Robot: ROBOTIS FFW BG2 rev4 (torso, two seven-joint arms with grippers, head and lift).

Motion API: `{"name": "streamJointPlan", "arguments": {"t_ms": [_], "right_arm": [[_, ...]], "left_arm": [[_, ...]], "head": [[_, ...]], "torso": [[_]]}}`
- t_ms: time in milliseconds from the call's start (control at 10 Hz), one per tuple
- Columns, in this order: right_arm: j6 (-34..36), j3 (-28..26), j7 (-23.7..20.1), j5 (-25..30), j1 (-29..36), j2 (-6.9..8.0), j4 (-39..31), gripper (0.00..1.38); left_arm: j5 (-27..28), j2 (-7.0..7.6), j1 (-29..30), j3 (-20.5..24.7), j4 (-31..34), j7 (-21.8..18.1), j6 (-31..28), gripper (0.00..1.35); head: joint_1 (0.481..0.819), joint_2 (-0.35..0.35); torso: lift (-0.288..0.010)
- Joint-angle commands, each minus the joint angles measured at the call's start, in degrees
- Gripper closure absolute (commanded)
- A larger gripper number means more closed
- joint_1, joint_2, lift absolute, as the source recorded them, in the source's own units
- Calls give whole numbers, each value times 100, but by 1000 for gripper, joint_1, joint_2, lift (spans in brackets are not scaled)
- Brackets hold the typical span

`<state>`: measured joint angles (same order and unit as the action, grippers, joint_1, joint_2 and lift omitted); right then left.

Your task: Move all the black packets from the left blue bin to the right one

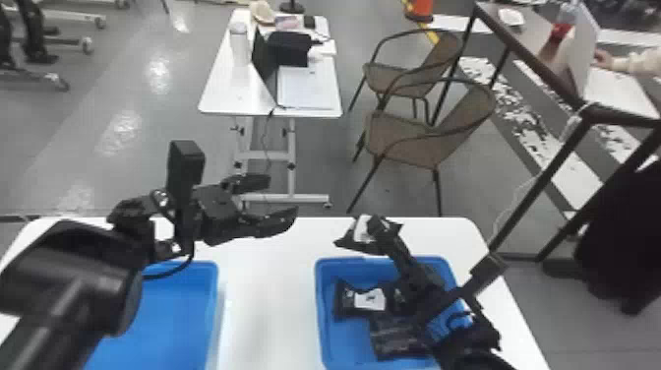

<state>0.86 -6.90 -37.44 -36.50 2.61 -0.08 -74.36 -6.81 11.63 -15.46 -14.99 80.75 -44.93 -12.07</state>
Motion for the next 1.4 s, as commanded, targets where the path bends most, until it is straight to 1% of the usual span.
{"name": "streamJointPlan", "arguments": {"t_ms": [0,100,200,300,400,500,600,700,800,900,1000,1100,1200,1300], "right_arm": [[46,-470,9,354,231,13,71,1279],[37,-646,-9,495,178,13,388,1266],[-235,-681,0,565,11,13,845,990],[-472,-734,0,618,-15,13,1003,575],[-701,-839,70,917,81,13,897,203],[-930,-927,307,1347,328,13,563,48],[-1299,-1077,510,1901,714,13,98,111],[-1984,-1164,624,2209,1127,13,-201,153],[-2529,-1191,826,2499,1549,13,-518,160],[-2872,-1200,1178,2789,1997,13,-922,162],[-3083,-1217,1459,2921,2384,13,-1230,162],[-3153,-1244,1468,3026,2701,13,-1449,162],[-3153,-1217,1468,3149,3017,13,-1660,162],[-3171,-1112,1485,3184,3245,13,-1819,162]], "left_arm": [[-294,305,570,524,512,177,-15,122],[-294,349,992,963,890,327,-120,122],[-294,323,1397,1394,1198,371,-32,122],[-277,323,1581,1569,1374,379,12,122],[-197,314,1722,1666,1514,423,47,122],[-189,279,1906,1798,1602,432,170,122],[-39,235,2144,1956,1787,467,258,122],[189,147,2460,2141,2077,546,302,122],[137,-3,2829,2343,2209,652,504,122],[-127,-161,3181,2554,2209,678,732,122],[-277,-249,3462,2633,2209,678,996,124],[-233,-266,3664,2642,2209,678,1594,124],[-241,-249,3796,2571,2209,705,1963,124],[-118,-266,3919,2563,2226,705,2121,124]], "head": [[695,-145],[695,-142],[695,-126],[695,-104],[695,-94],[695,-87],[695,-94],[695,-105],[695,-120],[695,-129],[695,-134],[695,-140],[695,-145],[695,-148]], "torso": [[0],[0],[0],[0],[0],[0],[0],[0],[0],[0],[0],[0],[0],[0]]}}
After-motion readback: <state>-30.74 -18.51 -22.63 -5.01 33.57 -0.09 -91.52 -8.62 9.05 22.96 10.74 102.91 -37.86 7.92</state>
